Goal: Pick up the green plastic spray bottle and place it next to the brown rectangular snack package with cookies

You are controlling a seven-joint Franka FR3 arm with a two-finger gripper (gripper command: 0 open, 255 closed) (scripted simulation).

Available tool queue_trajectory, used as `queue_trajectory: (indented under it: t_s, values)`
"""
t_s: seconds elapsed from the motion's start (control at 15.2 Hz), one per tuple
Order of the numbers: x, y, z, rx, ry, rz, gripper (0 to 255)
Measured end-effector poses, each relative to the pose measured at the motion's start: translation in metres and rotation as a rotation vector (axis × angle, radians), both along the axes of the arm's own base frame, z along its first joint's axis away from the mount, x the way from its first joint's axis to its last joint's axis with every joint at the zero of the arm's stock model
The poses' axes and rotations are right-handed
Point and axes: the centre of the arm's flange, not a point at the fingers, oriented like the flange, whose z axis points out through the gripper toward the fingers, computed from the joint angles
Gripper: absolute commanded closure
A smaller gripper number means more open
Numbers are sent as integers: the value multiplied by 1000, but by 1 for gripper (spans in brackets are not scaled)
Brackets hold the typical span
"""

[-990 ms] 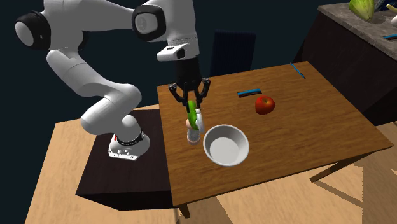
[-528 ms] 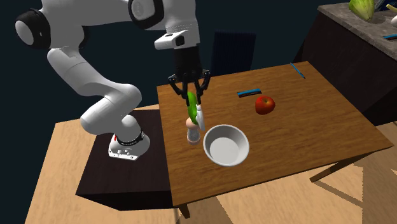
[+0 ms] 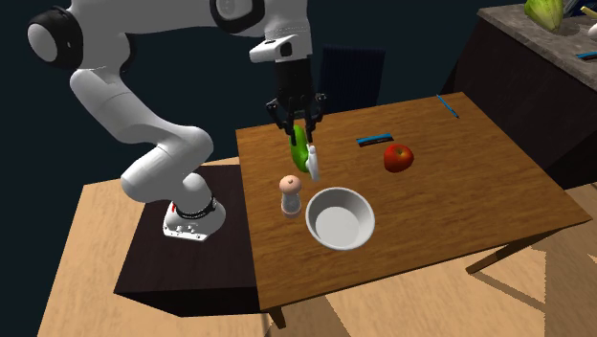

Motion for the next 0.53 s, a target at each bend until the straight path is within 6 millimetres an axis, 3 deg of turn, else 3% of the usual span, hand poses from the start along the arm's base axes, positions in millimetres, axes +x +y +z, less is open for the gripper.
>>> queue_trajectory:
  t_s: [0.53]
  values:
    - [45, 79, -47, -1, 0, 0, 255]
